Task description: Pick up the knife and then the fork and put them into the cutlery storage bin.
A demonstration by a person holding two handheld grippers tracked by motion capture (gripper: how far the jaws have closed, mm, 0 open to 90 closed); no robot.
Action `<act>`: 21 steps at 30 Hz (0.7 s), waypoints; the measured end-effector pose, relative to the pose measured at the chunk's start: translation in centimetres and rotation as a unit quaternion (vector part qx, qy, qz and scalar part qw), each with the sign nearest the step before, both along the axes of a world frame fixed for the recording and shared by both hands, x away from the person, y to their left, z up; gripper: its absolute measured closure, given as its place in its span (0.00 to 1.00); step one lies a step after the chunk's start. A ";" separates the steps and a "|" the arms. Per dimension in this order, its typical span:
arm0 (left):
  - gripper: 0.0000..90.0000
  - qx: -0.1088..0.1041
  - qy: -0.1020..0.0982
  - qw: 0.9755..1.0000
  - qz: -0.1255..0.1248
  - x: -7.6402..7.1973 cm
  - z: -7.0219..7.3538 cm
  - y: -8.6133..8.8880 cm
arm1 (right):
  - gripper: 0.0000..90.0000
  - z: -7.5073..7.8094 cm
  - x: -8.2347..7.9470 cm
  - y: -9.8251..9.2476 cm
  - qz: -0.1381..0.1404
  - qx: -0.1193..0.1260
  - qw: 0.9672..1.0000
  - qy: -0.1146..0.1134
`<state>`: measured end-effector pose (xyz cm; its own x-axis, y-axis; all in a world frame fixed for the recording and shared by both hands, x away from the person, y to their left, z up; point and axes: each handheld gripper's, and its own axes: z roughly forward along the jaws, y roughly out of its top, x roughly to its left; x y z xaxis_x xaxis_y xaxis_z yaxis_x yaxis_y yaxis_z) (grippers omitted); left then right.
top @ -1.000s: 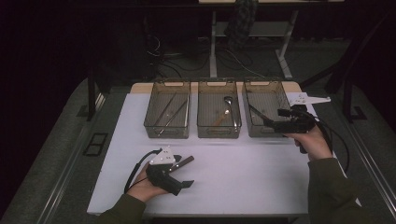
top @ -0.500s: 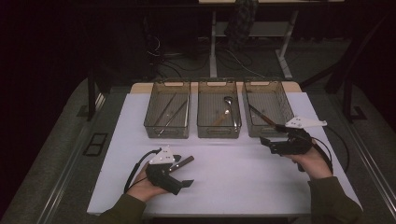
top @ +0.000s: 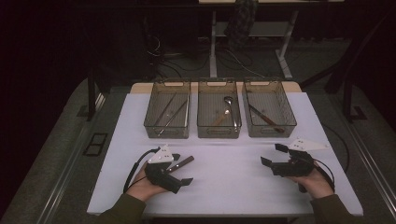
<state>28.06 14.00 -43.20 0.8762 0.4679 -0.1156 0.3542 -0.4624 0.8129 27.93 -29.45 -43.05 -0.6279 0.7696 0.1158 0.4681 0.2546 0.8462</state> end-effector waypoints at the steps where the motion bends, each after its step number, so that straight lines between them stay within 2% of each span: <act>1: 0.02 0.001 0.000 1.000 0.003 0.0 0.1 0.0 | 0.19 -0.2 -0.2 0.0 0.000 -0.005 1.000 0.002; 7: 0.16 0.007 -0.002 1.000 0.022 0.4 0.7 0.7 | 0.19 -1.3 -1.5 0.0 0.007 -0.010 1.000 0.016; 9: 0.18 0.018 -0.007 0.999 0.030 0.5 0.9 1.1 | 0.19 -1.4 -1.8 0.2 0.014 -0.012 1.000 0.018; 12: 0.27 0.029 -0.003 0.999 0.043 0.9 1.0 1.8 | 0.19 -1.3 -1.8 0.4 0.018 -0.016 1.000 0.017; 17: 0.48 0.058 0.017 0.997 0.041 1.4 0.8 2.8 | 0.19 -1.3 -1.8 0.3 0.018 -0.016 1.000 0.017; 21: 0.57 0.092 0.035 0.994 0.039 1.6 0.5 3.1 | 0.19 -1.3 -1.8 0.3 0.018 -0.017 1.000 0.016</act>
